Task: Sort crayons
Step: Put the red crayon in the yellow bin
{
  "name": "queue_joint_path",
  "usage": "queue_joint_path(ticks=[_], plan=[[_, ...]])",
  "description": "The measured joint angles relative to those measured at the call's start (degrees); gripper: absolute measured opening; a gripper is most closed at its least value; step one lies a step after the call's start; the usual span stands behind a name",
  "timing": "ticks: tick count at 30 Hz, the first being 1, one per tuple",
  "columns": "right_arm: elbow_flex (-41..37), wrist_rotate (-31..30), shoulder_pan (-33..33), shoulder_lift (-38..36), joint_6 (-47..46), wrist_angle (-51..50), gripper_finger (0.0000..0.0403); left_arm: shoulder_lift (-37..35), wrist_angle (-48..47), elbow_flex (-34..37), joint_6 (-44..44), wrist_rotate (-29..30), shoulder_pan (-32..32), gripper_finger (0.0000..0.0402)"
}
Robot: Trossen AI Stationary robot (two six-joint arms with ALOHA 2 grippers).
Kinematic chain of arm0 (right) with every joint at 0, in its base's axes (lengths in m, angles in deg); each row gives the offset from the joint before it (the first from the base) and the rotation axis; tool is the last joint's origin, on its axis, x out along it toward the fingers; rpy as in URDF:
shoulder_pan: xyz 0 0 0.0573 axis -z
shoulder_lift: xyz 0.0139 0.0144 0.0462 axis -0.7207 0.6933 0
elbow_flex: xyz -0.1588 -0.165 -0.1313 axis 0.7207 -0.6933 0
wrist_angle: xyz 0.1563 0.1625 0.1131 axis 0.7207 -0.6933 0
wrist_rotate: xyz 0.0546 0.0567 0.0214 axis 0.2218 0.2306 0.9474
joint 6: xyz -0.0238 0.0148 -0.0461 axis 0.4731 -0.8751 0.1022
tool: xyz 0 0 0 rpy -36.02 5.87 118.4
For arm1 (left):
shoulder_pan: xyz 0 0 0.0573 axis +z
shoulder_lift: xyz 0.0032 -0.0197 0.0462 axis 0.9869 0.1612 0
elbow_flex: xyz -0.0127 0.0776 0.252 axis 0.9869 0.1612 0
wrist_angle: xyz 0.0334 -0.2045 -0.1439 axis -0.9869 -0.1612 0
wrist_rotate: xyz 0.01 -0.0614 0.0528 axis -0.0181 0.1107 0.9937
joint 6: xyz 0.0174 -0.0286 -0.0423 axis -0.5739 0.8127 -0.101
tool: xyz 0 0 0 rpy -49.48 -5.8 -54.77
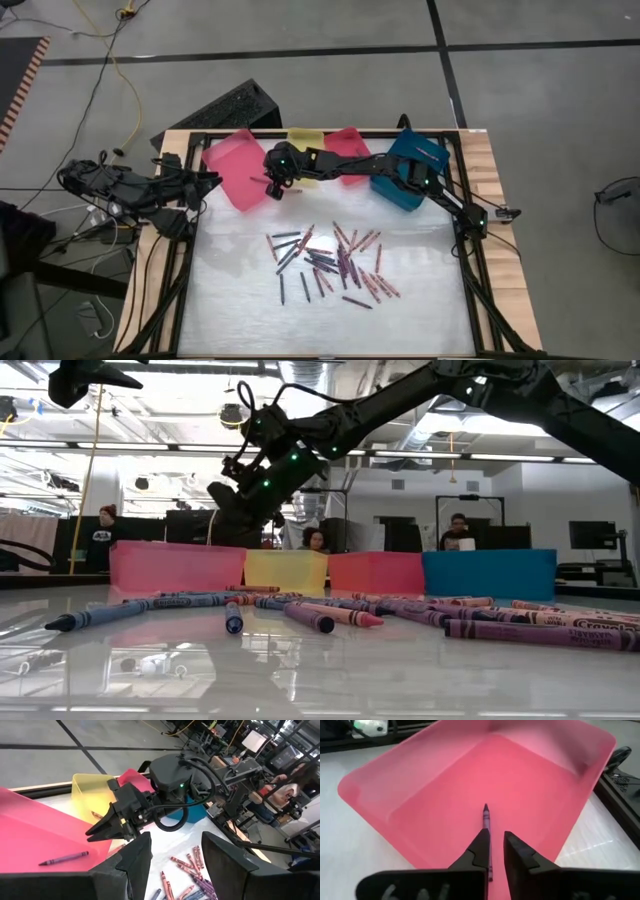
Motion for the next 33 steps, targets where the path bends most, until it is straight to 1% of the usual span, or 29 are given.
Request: queue_joint_path(ticks=[3,6,9,13,20,24,27,30,33], plan=[[0.00,0.09,-0.05,-0.46,0.00,-0.60,0.0051,0.00,0.01,0.00,0.00,-0.34,0.00,0.0165],[0.00,0.11,-0.07,-2.46,0.00,-2.62,0.0051,0.00,0.01,0.00,0.04,-0.35,0.01,0.0165],[0.04,0.13,-0.07,-5.20,0.47,-7.26,0.0051,0.00,0.00,0.00,-0.02,-0.36,0.00,0.0165],[0.04,0.09,-0.35,-8.00,2.22,-15.96,0.0051,0.00,-0.02,0.00,-0.04,-0.36,0.01,0.0165],[0.04,0.11,-2.41,-8.43,6.92,-26.98,0.0051,0.00,-0.67,0.00,-0.04,-0.32,0.00,0.0165],[0.00,0.05,-4.06,-6.50,10.39,-28.37,0.0051,-0.01,-1.14,0.00,0.02,-0.32,0.00,0.0165],[0.00,0.08,-4.99,-5.56,12.08,-27.02,0.0051,0.00,-1.31,0.00,0.04,-0.32,0.00,0.0165],[0.15,-0.24,-5.09,-4.39,12.39,-24.62,0.0051,-0.02,-1.37,0.00,0.08,-0.30,0.02,0.0165],[-0.02,-1.66,-4.99,-3.07,12.50,-25.35,0.0051,-0.02,-1.36,0.00,0.11,-0.25,0.00,0.0165]])
